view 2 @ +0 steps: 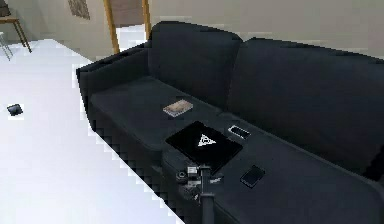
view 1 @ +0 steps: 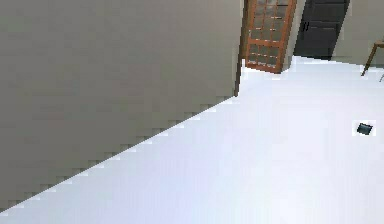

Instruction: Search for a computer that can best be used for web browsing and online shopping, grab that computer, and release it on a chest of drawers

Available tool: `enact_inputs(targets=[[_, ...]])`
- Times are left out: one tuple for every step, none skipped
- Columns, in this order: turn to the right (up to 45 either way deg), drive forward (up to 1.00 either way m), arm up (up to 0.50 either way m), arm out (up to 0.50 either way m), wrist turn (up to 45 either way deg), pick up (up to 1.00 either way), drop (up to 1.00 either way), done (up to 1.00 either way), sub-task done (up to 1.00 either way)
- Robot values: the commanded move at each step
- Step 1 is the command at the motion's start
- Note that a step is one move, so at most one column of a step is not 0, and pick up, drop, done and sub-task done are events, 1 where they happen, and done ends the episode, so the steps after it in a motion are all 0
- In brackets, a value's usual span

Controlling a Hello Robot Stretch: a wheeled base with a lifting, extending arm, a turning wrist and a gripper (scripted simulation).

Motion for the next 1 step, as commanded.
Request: enact_inputs(targets=[[0.0, 0.00, 0.44, 0.00, 0.0, 0.00, 0.00, 0.00, 0.00]])
